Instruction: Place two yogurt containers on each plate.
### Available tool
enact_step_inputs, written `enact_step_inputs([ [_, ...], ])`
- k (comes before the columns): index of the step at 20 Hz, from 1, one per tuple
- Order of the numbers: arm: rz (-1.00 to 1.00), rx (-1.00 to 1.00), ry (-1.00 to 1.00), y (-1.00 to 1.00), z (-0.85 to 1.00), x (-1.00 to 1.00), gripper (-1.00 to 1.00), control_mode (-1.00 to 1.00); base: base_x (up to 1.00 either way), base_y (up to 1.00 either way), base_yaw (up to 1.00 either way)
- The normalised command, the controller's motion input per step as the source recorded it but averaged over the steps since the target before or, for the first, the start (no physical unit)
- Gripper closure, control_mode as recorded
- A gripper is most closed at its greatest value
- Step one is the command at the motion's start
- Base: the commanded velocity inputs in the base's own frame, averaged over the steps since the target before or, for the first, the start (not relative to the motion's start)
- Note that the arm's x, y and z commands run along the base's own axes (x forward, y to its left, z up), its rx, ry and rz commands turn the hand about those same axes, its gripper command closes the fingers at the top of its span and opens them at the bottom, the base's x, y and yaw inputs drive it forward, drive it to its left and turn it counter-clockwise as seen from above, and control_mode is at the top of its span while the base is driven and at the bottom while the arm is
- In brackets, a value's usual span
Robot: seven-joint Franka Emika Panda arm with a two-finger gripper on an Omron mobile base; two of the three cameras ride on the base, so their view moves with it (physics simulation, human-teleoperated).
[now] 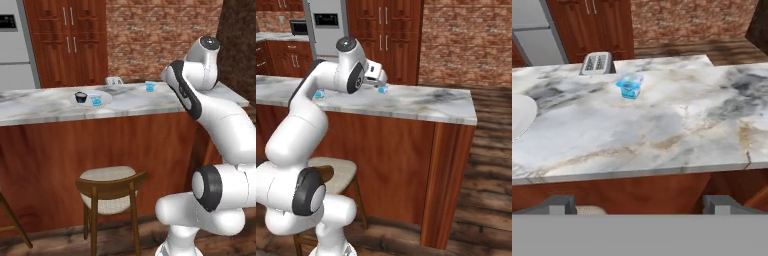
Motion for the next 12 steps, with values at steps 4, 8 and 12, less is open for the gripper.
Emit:
enact_step_inputs([
  [4, 0.00, 0.00, 0.05, -0.01, -0.10, 0.62, -1.00, -1.00, 0.00, 0.00, 0.00],
  [8, 0.00, 0.00, 0.06, 0.00, -0.20, 0.70, -1.00, -1.00, 0.00, 0.00, 0.00],
  [12, 0.00, 0.00, 0.07, 0.00, -0.19, 0.73, -1.00, -1.00, 0.00, 0.00, 0.00],
])
